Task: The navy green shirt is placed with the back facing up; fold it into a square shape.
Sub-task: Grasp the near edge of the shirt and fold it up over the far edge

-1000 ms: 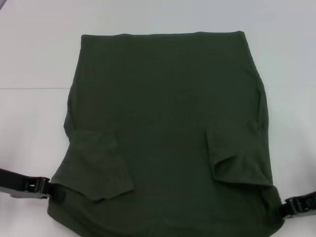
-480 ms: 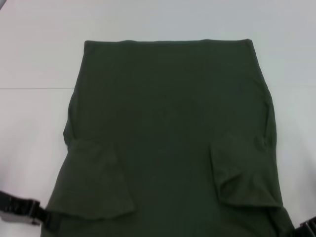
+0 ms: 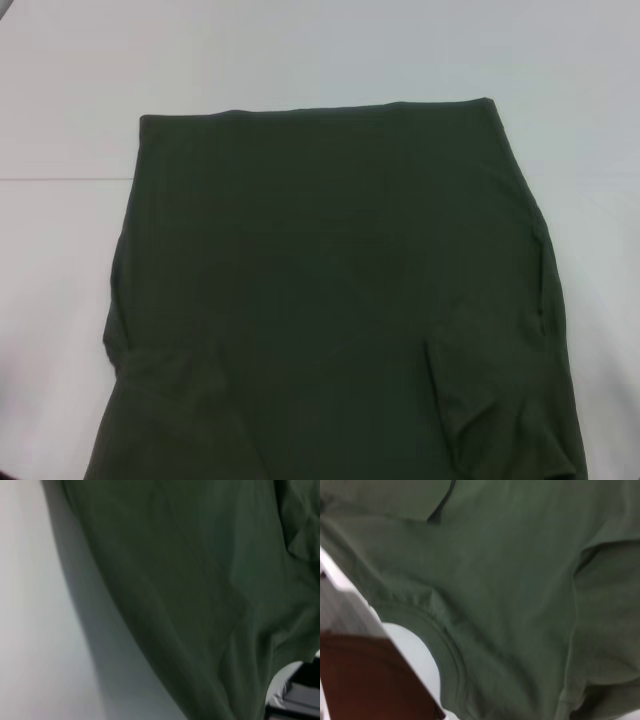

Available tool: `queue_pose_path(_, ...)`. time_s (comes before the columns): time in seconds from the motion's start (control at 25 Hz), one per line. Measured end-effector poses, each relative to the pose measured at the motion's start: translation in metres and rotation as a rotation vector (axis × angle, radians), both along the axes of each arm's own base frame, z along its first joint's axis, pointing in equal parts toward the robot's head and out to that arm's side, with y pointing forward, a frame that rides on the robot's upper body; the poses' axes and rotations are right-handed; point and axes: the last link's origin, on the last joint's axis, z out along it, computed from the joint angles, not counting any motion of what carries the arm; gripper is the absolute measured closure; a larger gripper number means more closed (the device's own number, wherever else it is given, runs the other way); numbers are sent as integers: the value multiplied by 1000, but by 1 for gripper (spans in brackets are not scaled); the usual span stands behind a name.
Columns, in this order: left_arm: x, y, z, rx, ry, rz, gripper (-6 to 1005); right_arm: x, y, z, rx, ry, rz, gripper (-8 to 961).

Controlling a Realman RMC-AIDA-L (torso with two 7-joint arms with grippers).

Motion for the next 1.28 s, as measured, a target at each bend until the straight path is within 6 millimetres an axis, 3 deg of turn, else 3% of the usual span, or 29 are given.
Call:
queue_pose_path(0.84, 3, -22, -9, -225, 10, -3, 971, -4, -14, -19, -156, -8, 21, 922)
queue_pose_path(1.0, 7, -14, -4, -166, -26, -13, 971, -5, -11, -17, -125, 12, 18, 923)
queue_pose_path(1.16, 13, -1, 4, -54, -105, -29, 971, -7, 5, -2, 4, 77, -2, 923)
queue_pose_path(1.28, 16, 19, 14, 140, -187, -35, 971, -4, 22, 11, 145, 119, -33, 923)
